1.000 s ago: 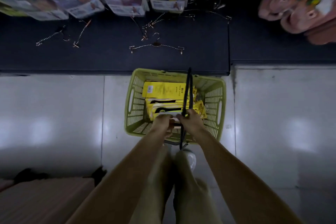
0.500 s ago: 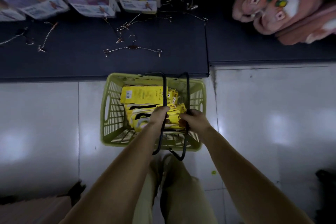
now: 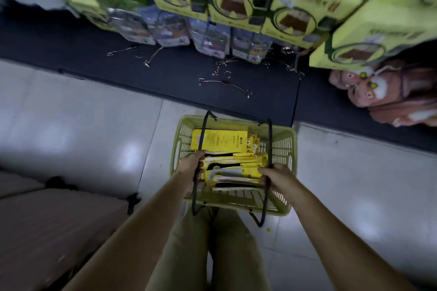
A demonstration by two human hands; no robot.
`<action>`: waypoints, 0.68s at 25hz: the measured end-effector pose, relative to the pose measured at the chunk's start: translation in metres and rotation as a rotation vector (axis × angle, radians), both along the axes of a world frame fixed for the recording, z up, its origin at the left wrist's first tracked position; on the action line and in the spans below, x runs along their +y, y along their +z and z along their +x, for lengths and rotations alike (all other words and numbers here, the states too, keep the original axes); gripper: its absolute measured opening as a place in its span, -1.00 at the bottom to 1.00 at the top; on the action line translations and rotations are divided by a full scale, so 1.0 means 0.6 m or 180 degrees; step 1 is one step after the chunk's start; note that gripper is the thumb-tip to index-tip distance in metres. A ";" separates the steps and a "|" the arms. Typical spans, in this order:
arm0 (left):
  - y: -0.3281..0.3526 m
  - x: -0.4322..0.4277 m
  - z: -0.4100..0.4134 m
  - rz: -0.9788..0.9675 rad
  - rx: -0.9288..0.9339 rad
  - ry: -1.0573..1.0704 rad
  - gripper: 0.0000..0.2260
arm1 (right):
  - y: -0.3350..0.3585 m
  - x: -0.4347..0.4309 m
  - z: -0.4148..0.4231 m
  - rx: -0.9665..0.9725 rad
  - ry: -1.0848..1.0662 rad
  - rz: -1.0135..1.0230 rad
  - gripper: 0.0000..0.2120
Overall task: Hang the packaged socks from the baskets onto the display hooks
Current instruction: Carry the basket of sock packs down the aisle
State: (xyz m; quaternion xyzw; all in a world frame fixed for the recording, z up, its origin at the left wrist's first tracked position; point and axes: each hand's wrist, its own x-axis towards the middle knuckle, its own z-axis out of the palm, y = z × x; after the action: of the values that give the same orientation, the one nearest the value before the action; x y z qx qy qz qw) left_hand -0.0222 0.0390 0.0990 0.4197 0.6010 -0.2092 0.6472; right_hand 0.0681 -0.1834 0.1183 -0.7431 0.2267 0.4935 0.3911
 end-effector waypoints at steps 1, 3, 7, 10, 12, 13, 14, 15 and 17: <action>0.026 0.010 -0.019 -0.0006 -0.0059 0.0101 -0.78 | 0.028 0.007 -0.004 0.0005 0.0113 0.0009 -0.89; 0.077 0.042 -0.055 -0.0015 -0.0147 0.0361 -0.74 | 0.085 0.034 -0.015 0.0070 0.0267 0.0024 -0.91; 0.157 0.138 -0.102 0.0057 -0.0180 0.0609 -0.67 | 0.172 0.148 -0.016 0.0077 0.0664 0.0136 -0.88; 0.184 0.233 -0.130 0.0282 -0.0151 0.0625 -0.71 | 0.210 0.273 -0.012 0.0014 0.1209 0.0126 -0.88; 0.192 0.302 -0.157 0.0393 -0.0128 0.0656 -0.76 | 0.222 0.359 -0.020 -0.0041 0.1511 0.0107 -0.89; 0.199 0.336 -0.173 0.0419 -0.0129 0.0689 -0.79 | 0.228 0.403 -0.026 -0.0081 0.1663 0.0078 -0.88; 0.207 0.368 -0.189 0.0439 -0.0134 0.0743 -0.81 | 0.235 0.446 -0.032 -0.0139 0.1808 0.0043 -0.87; 0.216 0.404 -0.205 0.0464 -0.0133 0.0829 -0.83 | 0.241 0.493 -0.036 -0.0203 0.1958 0.0005 -0.86; 0.238 0.473 -0.239 0.0532 -0.0154 0.1017 -0.85 | 0.260 0.587 -0.045 -0.0310 0.2250 -0.0063 -0.82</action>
State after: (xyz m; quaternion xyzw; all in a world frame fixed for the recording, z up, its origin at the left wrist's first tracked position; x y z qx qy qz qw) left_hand -0.1658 0.3227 0.2418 0.3761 0.6596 -0.0429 0.6494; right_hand 0.0413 0.1685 0.2742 -0.8020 -0.0586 0.5601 0.1993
